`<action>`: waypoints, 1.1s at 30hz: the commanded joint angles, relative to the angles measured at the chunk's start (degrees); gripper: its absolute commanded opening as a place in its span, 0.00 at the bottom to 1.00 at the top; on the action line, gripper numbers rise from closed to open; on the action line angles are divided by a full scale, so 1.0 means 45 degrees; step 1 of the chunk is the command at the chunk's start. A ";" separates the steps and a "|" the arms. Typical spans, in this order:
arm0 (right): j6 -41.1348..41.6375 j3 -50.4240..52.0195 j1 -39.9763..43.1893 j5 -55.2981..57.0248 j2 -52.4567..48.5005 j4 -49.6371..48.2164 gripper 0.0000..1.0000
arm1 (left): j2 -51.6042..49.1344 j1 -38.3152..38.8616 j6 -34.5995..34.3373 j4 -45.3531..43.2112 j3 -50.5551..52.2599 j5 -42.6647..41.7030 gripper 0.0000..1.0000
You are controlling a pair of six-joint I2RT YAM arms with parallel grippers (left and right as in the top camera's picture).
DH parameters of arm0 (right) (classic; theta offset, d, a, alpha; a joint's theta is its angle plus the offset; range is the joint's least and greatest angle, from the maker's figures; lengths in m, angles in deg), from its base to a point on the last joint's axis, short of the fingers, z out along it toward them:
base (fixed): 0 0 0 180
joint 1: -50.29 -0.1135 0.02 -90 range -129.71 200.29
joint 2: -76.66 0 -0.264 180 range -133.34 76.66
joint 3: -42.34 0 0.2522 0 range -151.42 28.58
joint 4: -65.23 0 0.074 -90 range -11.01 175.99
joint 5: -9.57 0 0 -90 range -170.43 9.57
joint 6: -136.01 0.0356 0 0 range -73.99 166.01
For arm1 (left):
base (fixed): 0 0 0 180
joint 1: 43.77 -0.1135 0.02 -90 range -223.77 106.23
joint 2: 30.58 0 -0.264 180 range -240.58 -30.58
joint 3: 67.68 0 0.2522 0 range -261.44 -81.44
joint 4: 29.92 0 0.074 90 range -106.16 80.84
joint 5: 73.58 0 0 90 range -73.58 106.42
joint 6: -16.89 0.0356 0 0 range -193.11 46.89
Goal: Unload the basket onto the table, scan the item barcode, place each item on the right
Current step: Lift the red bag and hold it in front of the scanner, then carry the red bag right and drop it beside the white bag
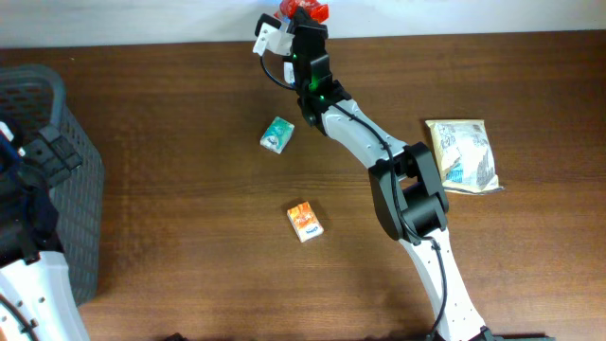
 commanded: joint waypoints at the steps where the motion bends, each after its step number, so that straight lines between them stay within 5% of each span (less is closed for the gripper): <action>1: -0.0277 -0.0262 0.0034 -0.0345 0.0000 -0.0223 0.04 | 0.0010 -0.0058 0.0160 -0.0019 -0.0044 0.0053 0.99; 8: -0.0180 -0.0262 0.0010 -0.0296 0.0005 -0.0175 0.04 | 0.0010 -0.0058 0.0160 -0.0019 -0.0044 0.0053 0.99; 15: 0.1841 -0.0262 0.0015 -0.0432 0.1190 0.0763 0.04 | 0.0010 -0.0058 0.0160 -0.0019 -0.0044 0.0053 0.99; 24: 0.8208 -0.0262 0.0010 -0.1355 0.6008 0.8242 0.04 | 0.0010 -0.0058 0.0160 -0.0019 -0.0044 0.0053 0.99; 29: 1.4804 -0.0262 0.0520 -0.3264 0.8592 1.5028 0.04 | 0.0010 -0.0058 0.0160 -0.0019 -0.0044 0.0053 0.99; 33: 1.6563 -0.0262 0.1515 -0.4153 0.9253 1.9681 0.04 | 0.0010 -0.0058 0.0160 -0.0019 -0.0044 0.0053 0.99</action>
